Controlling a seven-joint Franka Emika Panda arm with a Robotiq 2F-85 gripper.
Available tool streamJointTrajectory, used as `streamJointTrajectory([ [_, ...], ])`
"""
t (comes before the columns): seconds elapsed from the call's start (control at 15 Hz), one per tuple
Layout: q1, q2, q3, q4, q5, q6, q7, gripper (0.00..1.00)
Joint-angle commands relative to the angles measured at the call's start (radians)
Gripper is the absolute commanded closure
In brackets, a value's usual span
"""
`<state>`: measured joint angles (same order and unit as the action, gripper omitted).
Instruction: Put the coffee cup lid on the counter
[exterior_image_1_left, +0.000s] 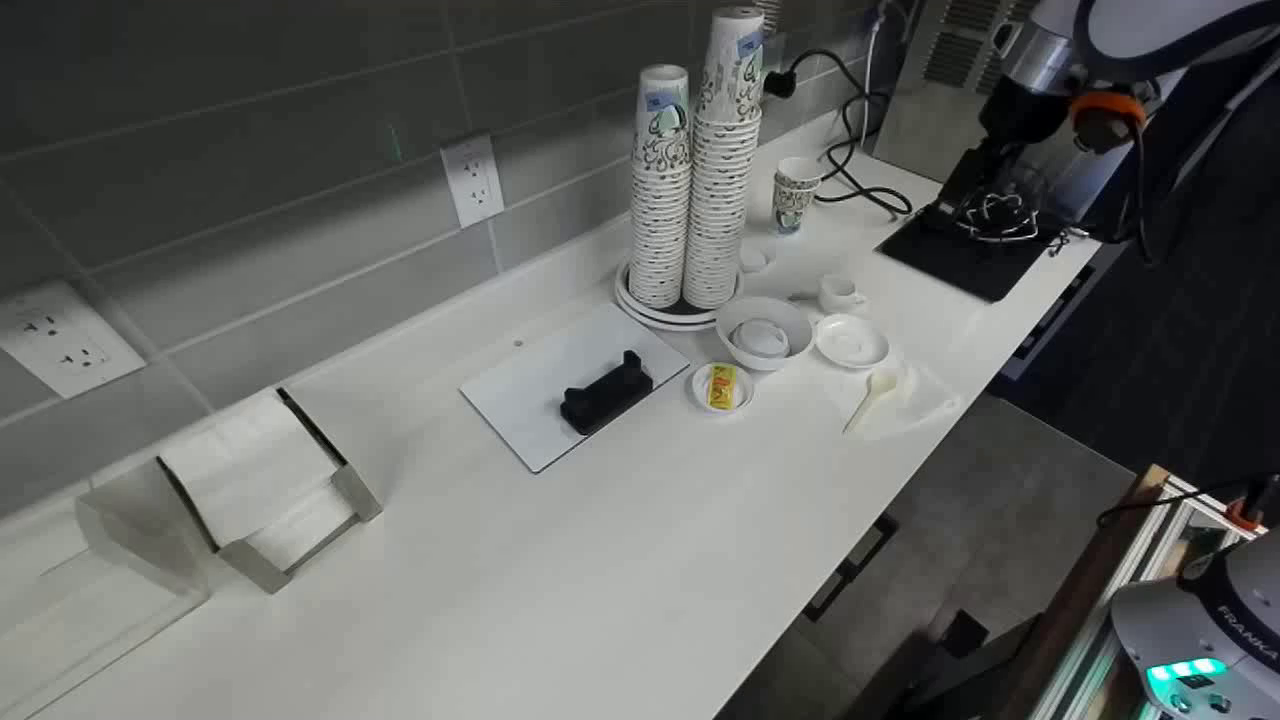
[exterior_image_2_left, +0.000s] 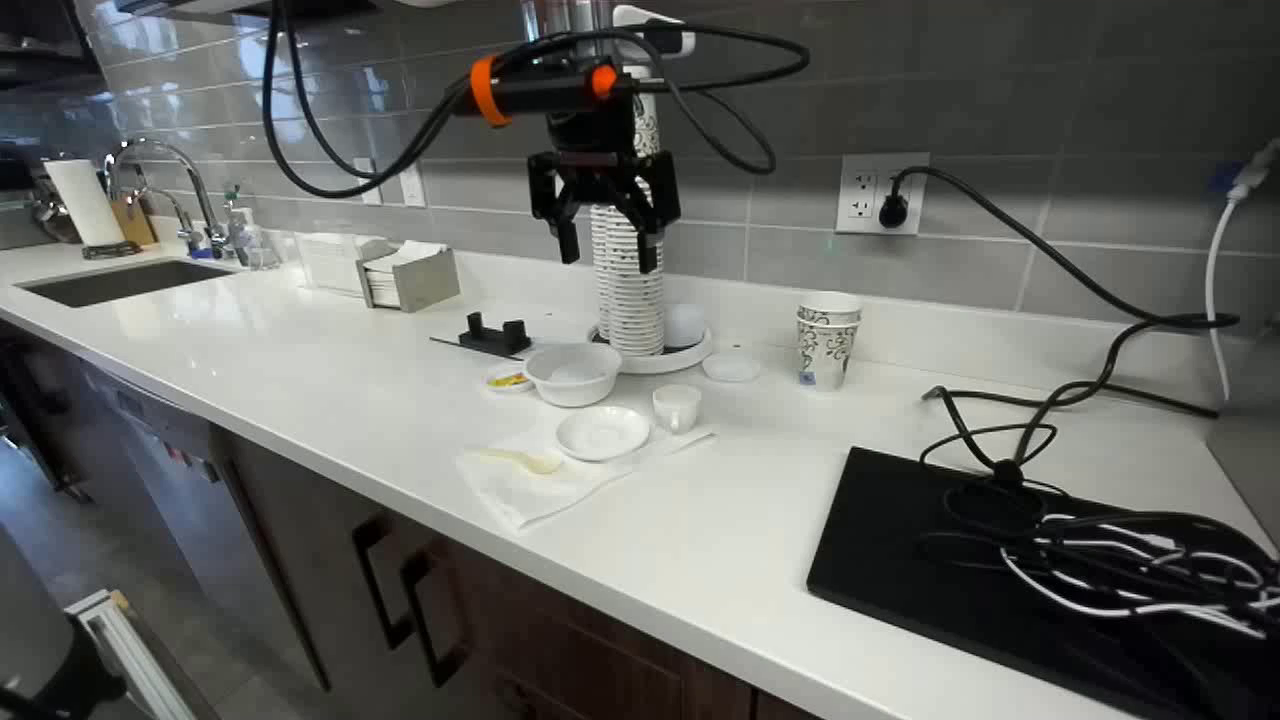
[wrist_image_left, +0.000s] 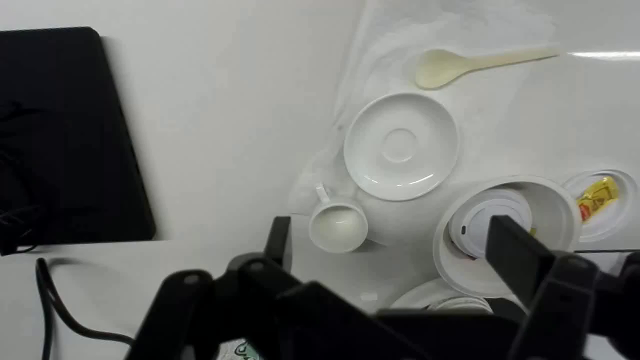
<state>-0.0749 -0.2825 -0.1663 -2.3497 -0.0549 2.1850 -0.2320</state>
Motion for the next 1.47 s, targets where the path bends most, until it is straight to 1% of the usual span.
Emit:
streamJointTrajectory([
  [0.0,-0.008,0.000,0.008,0.002,0.003,-0.002,-0.002,0.00],
  [0.27,-0.008,0.000,0.008,0.002,0.003,-0.002,-0.002,0.00],
  [0.4,0.041,0.048,0.019,0.012,0.029,0.004,-0.116,0.00],
  [0.67,0.114,0.100,0.055,0.011,0.095,0.016,-0.257,0.00],
  [0.8,0.137,0.140,0.073,0.026,0.098,0.033,-0.337,0.00],
  [1.0,0.157,0.213,0.092,0.040,0.124,0.087,-0.481,0.00],
  [1.2,0.153,0.285,0.125,0.048,0.136,0.140,-0.553,0.00],
  [1.4,0.139,0.354,0.150,0.058,0.169,0.252,-0.607,0.00],
])
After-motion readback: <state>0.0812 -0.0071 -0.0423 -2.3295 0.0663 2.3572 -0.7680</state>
